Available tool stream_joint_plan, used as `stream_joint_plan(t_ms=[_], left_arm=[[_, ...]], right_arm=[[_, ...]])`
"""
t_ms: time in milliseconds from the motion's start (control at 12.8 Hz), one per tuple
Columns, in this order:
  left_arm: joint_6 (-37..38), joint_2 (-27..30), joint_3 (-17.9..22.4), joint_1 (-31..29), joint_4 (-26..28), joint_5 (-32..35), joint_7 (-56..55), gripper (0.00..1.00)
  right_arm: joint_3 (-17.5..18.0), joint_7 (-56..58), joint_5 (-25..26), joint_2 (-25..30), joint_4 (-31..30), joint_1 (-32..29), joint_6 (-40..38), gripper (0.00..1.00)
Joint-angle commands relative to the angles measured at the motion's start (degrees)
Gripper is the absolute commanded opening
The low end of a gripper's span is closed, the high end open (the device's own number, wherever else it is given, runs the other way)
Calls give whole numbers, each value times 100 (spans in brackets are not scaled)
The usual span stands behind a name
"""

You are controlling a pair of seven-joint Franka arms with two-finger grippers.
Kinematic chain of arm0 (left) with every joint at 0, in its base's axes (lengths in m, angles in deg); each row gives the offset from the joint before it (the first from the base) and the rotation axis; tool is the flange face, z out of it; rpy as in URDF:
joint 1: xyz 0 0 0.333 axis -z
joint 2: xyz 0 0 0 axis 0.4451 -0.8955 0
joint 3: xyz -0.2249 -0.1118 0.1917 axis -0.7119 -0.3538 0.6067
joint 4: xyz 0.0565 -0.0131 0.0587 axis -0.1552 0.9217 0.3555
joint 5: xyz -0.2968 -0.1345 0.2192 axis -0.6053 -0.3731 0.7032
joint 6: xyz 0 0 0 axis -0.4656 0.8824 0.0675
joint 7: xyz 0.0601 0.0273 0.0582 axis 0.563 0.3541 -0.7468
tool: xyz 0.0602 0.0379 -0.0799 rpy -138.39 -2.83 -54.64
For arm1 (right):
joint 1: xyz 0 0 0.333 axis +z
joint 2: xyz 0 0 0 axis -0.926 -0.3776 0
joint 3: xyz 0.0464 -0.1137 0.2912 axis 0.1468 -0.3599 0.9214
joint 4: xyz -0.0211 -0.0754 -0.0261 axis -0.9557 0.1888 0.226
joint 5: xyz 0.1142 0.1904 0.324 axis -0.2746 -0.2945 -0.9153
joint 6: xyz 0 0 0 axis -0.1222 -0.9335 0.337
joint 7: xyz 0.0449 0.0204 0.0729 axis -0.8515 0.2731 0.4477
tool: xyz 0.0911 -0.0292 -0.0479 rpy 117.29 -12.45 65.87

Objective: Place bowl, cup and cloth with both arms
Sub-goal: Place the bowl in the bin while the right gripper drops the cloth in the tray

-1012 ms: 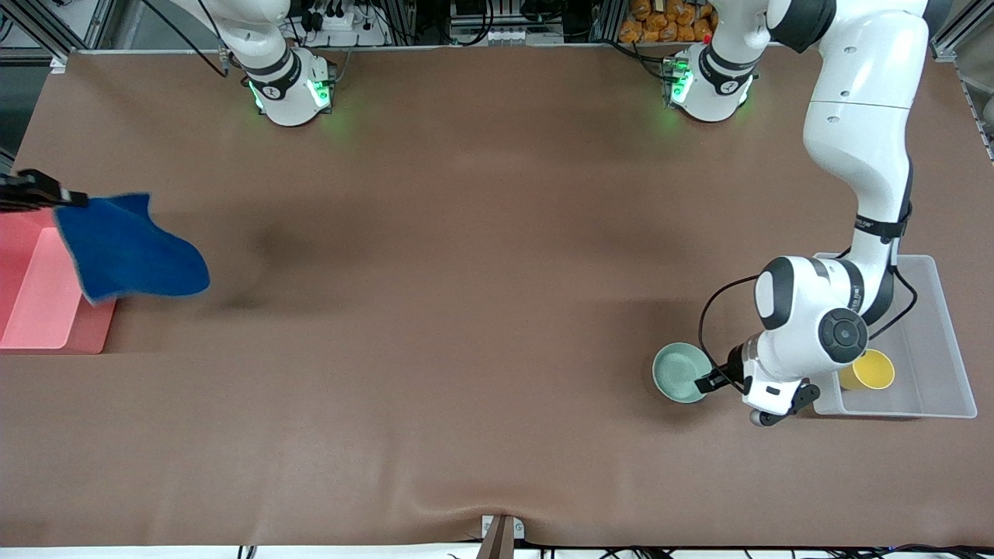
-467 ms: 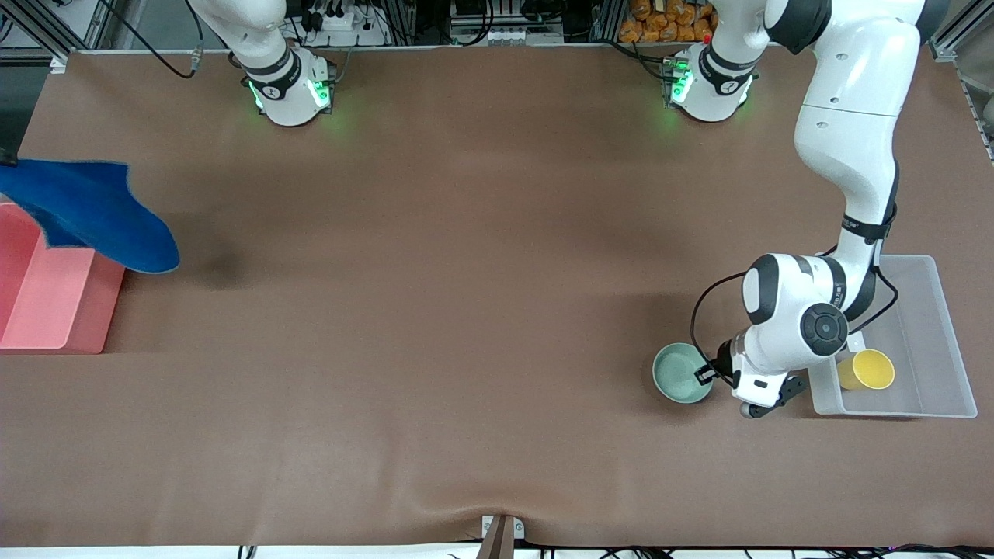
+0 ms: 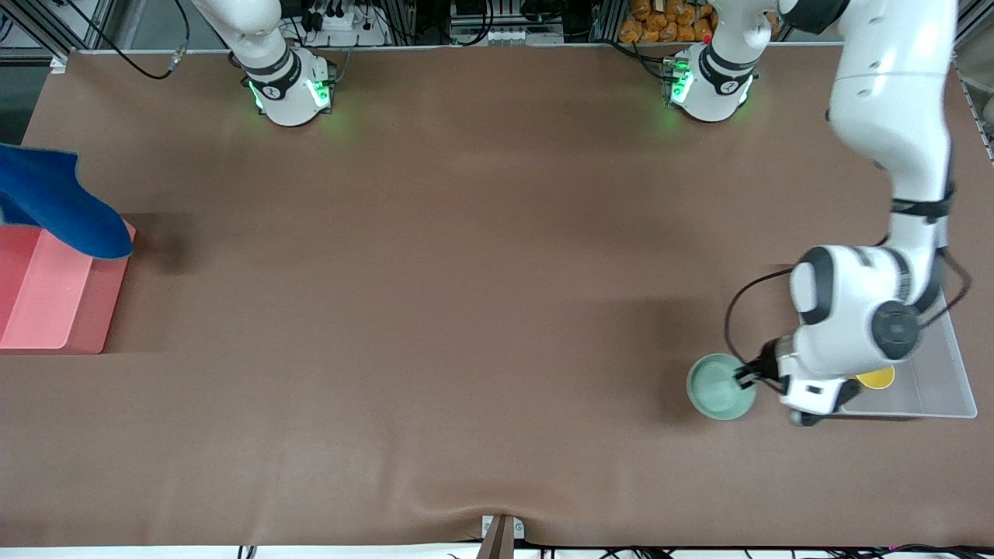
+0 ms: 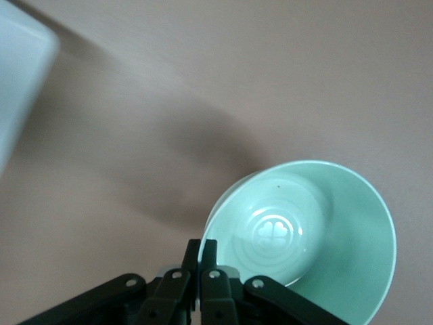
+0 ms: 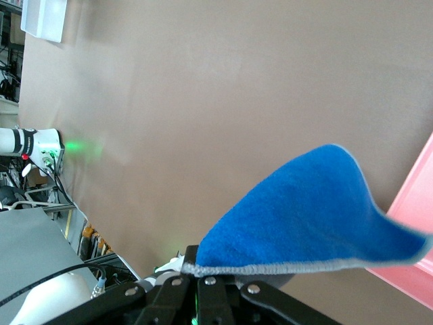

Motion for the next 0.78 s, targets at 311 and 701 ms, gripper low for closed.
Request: stream_joint_plan(t_ms=[311, 701], left_arm=[[1905, 1024, 1025, -639, 154, 112, 3322, 0], [1190, 999, 1643, -1060, 882, 121, 5479, 0]], right_arm=[[82, 732, 11, -342, 394, -592, 136, 0], [82, 1066, 213, -350, 579, -839, 408, 0]])
